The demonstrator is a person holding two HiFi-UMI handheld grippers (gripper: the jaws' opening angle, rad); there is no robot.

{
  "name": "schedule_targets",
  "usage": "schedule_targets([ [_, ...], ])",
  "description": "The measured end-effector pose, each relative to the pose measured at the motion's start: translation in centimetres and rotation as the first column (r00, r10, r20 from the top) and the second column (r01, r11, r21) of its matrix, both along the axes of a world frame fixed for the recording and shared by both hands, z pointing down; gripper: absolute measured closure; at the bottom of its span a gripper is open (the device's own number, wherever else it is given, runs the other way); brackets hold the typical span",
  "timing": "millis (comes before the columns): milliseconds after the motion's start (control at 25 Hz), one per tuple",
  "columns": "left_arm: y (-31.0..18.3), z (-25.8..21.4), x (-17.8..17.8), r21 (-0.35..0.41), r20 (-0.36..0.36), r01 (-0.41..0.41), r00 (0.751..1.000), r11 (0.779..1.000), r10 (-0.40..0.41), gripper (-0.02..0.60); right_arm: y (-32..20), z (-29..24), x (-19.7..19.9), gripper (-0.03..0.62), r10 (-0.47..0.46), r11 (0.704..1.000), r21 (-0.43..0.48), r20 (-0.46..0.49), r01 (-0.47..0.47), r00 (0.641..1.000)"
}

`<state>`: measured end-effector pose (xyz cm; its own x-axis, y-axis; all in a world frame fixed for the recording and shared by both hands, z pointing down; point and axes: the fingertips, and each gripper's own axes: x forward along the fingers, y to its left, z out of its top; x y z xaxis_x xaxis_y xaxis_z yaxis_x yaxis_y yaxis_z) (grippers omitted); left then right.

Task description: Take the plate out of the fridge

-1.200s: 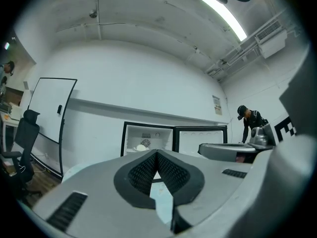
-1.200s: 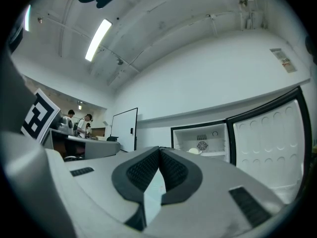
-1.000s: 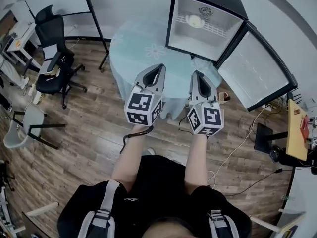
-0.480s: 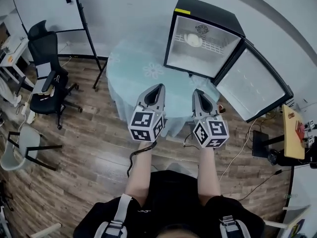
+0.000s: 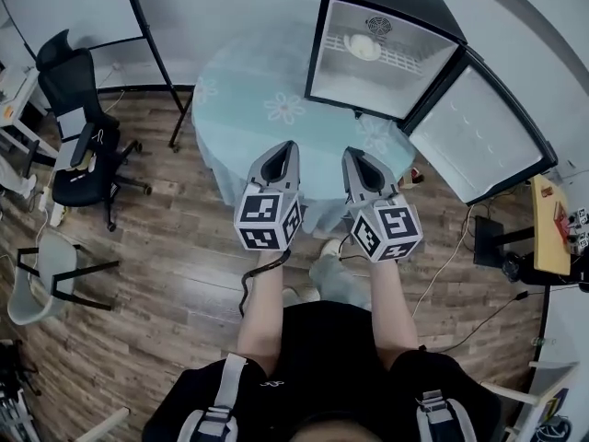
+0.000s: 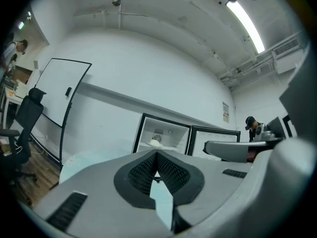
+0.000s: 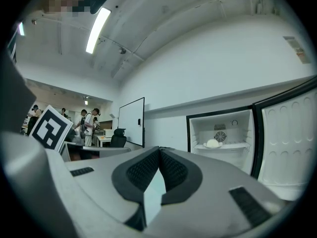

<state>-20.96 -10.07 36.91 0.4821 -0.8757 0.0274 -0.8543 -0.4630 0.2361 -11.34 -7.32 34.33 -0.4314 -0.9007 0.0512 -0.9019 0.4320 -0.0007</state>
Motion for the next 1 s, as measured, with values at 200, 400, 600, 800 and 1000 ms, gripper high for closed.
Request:
schedule_targets([
  [200, -0.1, -0.9, 3.6, 0.082, 0.144, -0.062, 0.988, 0.995, 0.050, 0.581, -1.4, -0.6, 2.0, 0.586, 0.035, 0.999, 0.012, 0.048, -0.035, 0.998],
  [400, -1.1, -1.1, 3.2, 0.070, 0.117, -0.055, 0.992, 0.996, 0.046, 0.581, -2.8, -1.3, 1.3, 0.586, 0.003, 1.000, 0.024, 0.064, -0.005, 0.998],
  [600, -3.2, 0.4, 1.7, 0.010, 0.067, -0.015, 0.998, 1.000, 0.014, 0.581, -4.3, -1.5, 0.1, 0.586, -0.038, 0.999, 0.035, 0.056, 0.036, 0.998],
  [800, -5.3, 1.3, 3.5, -0.021, 0.018, -0.041, 0.999, 0.999, 0.042, 0.581, -6.5, 0.3, 2.1, 0.586, 0.000, 1.000, -0.020, 0.054, 0.001, 0.999],
  [1000, -7.5, 1.4, 8.1, -0.011, -0.073, -0.128, 0.989, 0.992, 0.127, 0.581, -8.6, 1.3, 5.9, 0.586, 0.058, 0.998, -0.042, 0.060, -0.056, 0.997],
])
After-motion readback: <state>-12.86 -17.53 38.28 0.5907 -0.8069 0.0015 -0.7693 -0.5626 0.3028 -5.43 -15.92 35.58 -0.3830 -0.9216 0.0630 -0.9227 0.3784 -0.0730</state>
